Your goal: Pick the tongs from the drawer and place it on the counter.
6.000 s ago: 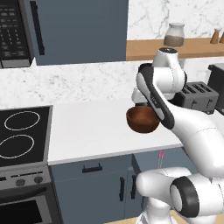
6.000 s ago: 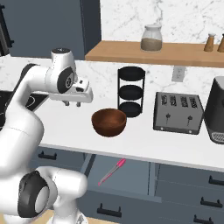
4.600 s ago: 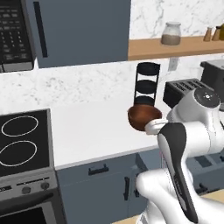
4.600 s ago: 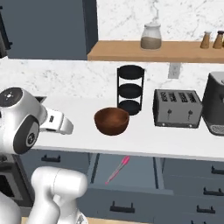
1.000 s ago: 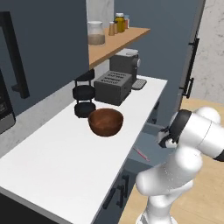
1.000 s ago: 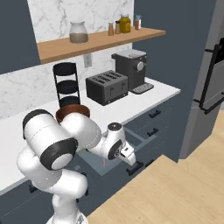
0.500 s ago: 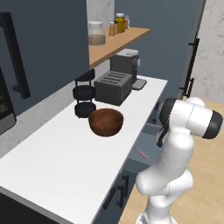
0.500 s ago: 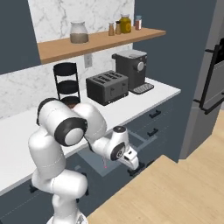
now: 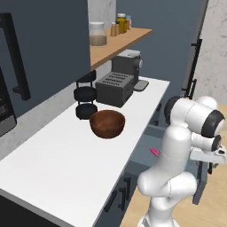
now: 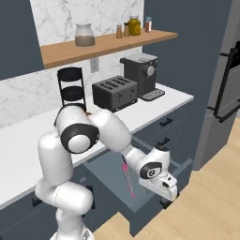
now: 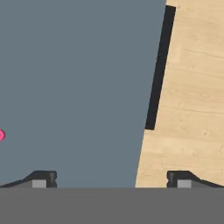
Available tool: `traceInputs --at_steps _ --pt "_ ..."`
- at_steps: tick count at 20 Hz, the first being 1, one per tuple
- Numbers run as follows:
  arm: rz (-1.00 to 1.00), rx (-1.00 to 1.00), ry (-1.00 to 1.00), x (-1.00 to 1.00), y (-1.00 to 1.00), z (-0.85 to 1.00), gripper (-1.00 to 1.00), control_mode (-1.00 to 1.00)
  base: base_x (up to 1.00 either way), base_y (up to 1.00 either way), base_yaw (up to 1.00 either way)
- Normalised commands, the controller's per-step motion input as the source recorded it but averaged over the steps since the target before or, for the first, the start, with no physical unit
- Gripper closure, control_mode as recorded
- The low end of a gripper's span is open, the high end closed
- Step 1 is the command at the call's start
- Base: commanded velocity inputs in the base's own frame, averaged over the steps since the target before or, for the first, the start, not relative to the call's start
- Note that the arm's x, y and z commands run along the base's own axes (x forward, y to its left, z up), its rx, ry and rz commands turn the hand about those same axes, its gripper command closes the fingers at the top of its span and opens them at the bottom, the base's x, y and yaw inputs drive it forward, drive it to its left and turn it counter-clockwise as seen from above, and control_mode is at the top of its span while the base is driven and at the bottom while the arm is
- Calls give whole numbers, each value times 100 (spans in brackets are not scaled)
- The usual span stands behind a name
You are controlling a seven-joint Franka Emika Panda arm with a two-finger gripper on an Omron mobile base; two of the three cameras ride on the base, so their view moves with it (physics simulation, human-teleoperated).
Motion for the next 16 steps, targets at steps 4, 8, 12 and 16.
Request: traceInputs --at_steps 4,8,12,16 --pt "0 1 -3 -79 -66 17 -100 -100 0 0 0" --pt "0 -2 -33 -10 58 99 -100 -100 0 0 0" --pt "2 1 -26 18 100 84 -100 -100 0 0 0" --pt "1 -5 8 36 100 26 -100 -100 0 0 0"
